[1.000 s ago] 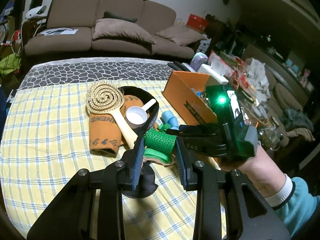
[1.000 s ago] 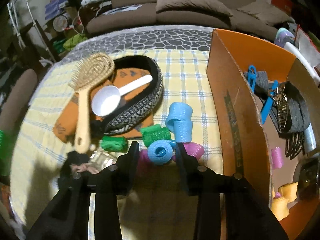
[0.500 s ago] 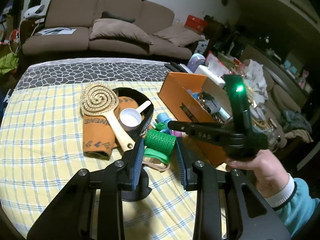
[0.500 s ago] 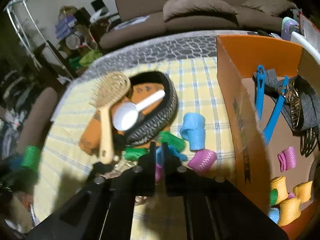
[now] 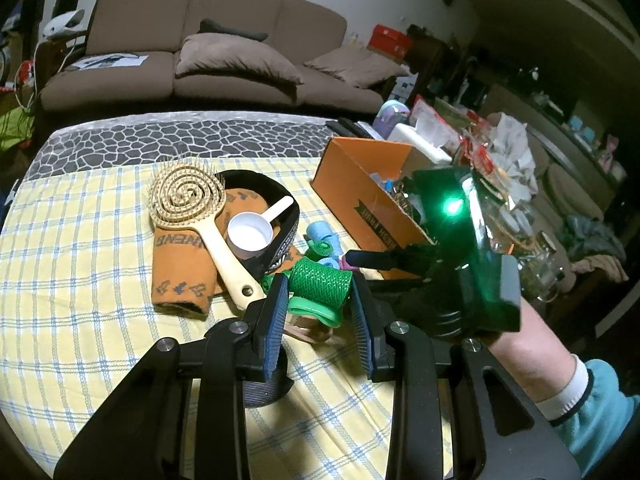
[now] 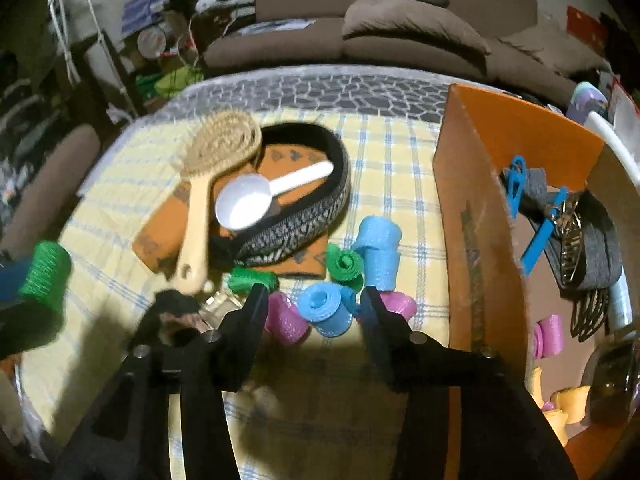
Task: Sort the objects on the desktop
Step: 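Grasp the blue curler with the right tool while left holds green curler, then carry both curlers into the orange box and open both tools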
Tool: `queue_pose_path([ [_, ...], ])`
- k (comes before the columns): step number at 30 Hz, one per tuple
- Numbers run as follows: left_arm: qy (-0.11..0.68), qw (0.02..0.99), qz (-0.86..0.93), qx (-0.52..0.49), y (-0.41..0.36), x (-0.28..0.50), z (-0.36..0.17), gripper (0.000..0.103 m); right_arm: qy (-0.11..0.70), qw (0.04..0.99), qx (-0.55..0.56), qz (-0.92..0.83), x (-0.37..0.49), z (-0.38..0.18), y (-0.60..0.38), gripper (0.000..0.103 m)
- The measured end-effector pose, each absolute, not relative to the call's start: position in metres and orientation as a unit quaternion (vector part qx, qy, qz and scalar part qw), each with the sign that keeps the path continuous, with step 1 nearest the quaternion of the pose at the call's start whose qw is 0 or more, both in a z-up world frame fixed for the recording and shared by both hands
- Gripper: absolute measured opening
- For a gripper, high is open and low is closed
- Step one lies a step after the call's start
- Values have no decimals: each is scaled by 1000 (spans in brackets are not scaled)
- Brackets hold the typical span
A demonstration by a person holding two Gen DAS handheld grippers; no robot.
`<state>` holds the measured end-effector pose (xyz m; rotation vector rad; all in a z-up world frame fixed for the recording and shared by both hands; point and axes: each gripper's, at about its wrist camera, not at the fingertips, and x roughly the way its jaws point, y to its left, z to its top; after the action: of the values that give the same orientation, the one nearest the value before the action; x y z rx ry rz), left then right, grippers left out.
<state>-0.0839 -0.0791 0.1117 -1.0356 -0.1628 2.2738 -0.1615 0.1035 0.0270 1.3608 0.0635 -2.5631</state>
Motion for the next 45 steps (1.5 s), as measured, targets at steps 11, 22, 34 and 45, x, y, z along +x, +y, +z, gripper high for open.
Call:
queue_pose_path([
  [11, -72, 317, 861, -390, -82, -86, 114, 29, 5, 130, 467, -875, -166, 20, 109, 23],
  [22, -83, 336, 855, -386, -54, -84, 117, 29, -92, 169, 402, -895, -147, 81, 151, 23],
  [34, -58, 373, 842, -385, 22, -74, 113, 29, -119, 139, 381, -906, -123, 103, 225, 23],
  [45, -30, 396, 834, -382, 77, -60, 112, 29, -133, 114, 384, -907, -106, 104, 278, 23],
])
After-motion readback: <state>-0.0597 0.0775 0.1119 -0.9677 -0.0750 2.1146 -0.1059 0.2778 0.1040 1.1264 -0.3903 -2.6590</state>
